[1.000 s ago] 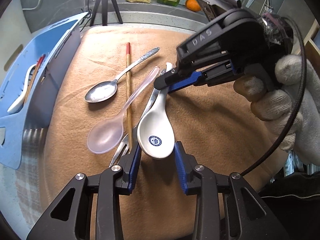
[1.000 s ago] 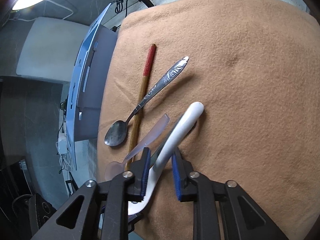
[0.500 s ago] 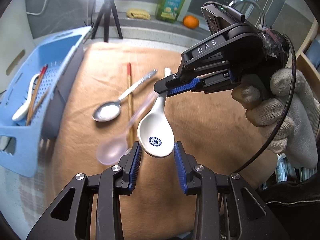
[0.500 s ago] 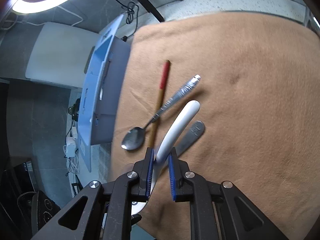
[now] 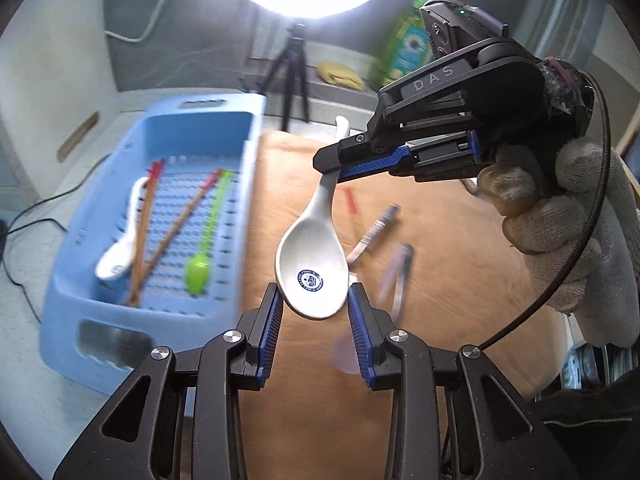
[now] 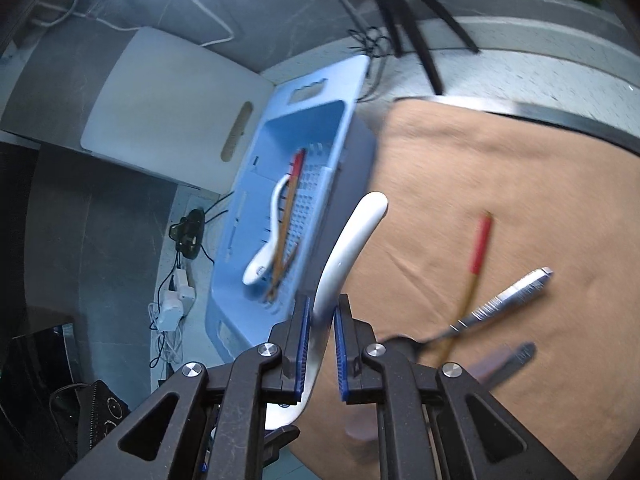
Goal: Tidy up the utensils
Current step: 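Carry the white spoon into the blue basket and open the right tool, then move the right tool back over the cloth toward the silver spoon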
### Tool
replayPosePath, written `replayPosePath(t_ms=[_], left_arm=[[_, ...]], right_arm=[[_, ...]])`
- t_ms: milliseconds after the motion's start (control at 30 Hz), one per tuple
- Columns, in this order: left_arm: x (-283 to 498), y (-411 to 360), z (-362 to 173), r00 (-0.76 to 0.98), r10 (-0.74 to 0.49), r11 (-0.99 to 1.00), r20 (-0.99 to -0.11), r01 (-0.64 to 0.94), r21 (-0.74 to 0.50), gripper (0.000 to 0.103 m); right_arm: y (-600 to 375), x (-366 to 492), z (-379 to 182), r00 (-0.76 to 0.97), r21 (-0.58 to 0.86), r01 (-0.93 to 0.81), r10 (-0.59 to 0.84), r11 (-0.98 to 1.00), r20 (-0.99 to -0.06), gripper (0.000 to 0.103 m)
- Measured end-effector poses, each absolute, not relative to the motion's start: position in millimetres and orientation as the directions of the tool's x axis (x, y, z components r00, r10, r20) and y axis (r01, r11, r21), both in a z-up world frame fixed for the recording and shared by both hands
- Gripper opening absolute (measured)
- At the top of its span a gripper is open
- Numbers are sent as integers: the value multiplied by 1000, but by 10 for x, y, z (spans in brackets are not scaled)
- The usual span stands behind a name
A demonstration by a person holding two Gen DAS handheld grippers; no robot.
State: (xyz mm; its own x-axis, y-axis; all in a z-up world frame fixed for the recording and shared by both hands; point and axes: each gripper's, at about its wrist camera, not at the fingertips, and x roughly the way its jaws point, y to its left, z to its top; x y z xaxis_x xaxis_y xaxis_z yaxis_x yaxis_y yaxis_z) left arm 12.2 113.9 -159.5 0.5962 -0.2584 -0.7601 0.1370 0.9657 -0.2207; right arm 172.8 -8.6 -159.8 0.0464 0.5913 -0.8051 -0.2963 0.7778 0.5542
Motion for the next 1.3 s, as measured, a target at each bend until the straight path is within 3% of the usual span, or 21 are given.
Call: replayPosePath(t_ms=[867,1300], left_arm=[[501,2016,-1839,548,-184,980,-816,38,-196,31],[342,1999,-1641,589,-136,987,-797,9,-163,31]], right_arm=[[871,2138,-2018,-4,503,-316,529,804,-848,14],[744,2049,-1741,27,502,-376,551,779,-834,16]])
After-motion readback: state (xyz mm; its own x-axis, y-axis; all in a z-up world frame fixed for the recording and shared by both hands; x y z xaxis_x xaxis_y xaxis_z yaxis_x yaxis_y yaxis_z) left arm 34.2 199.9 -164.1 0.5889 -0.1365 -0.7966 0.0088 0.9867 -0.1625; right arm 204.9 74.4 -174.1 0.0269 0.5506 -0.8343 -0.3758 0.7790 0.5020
